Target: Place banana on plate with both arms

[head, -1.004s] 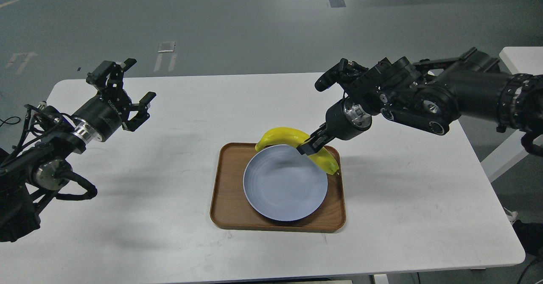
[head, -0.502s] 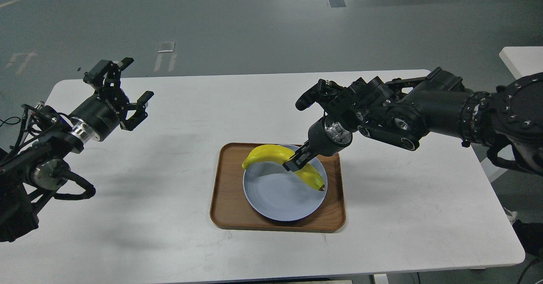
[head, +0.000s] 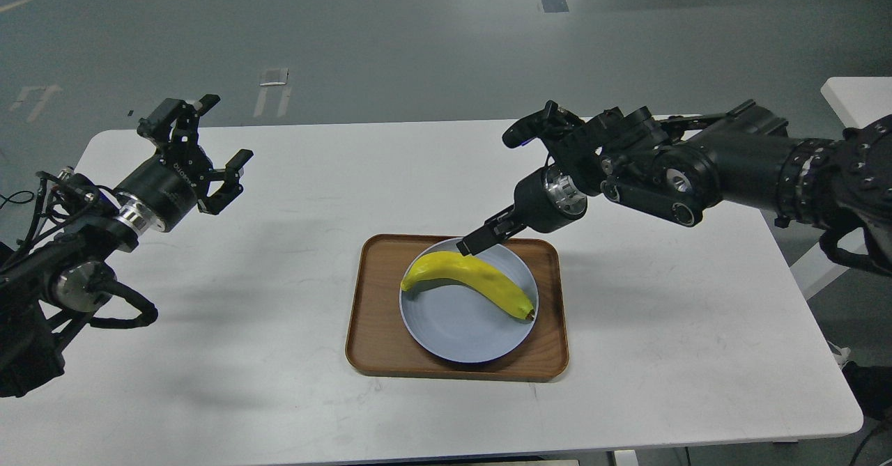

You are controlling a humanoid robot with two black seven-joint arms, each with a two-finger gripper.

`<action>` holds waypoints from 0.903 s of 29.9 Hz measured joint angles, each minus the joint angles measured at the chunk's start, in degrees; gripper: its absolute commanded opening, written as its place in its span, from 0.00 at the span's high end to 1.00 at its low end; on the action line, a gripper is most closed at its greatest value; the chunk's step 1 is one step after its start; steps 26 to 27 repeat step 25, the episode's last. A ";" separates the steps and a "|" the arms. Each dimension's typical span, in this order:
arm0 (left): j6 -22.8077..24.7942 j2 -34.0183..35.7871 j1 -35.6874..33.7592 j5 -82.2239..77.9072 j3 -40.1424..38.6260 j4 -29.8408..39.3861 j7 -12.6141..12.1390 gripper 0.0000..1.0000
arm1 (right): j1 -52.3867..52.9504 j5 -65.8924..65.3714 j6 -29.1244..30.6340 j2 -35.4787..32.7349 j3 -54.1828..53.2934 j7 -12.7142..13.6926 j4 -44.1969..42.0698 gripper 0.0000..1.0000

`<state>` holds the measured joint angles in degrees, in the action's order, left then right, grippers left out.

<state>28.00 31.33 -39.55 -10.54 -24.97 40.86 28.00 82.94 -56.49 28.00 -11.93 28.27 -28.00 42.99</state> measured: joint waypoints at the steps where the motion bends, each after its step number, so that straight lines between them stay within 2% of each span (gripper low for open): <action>1: 0.00 0.01 0.00 0.00 0.00 0.00 0.00 0.02 | -0.15 1.96 0.01 -1.75 -1.93 0.00 -0.23 0.00; 5: 0.00 -0.03 0.00 0.00 0.00 0.01 0.00 0.02 | -4.16 9.86 -0.01 -7.80 -10.67 0.00 -1.30 0.00; 8: 0.00 -0.35 0.00 0.00 0.00 0.01 0.00 0.02 | -10.95 17.80 -0.01 -10.60 -19.76 0.00 -2.95 0.00; 16: 0.00 -2.10 0.41 0.08 -0.02 -0.63 -0.01 0.02 | -30.20 37.38 -0.02 -12.16 -41.75 0.00 -4.58 0.00; 22: 0.00 -5.23 0.62 0.02 -0.01 -2.34 -0.01 0.02 | -38.46 41.41 -0.02 -11.26 -50.38 0.01 -4.65 0.00; 27: 0.00 -7.11 0.65 0.00 0.01 -4.04 -0.01 0.02 | -41.18 42.48 -0.02 -10.90 -52.37 0.00 -4.67 0.00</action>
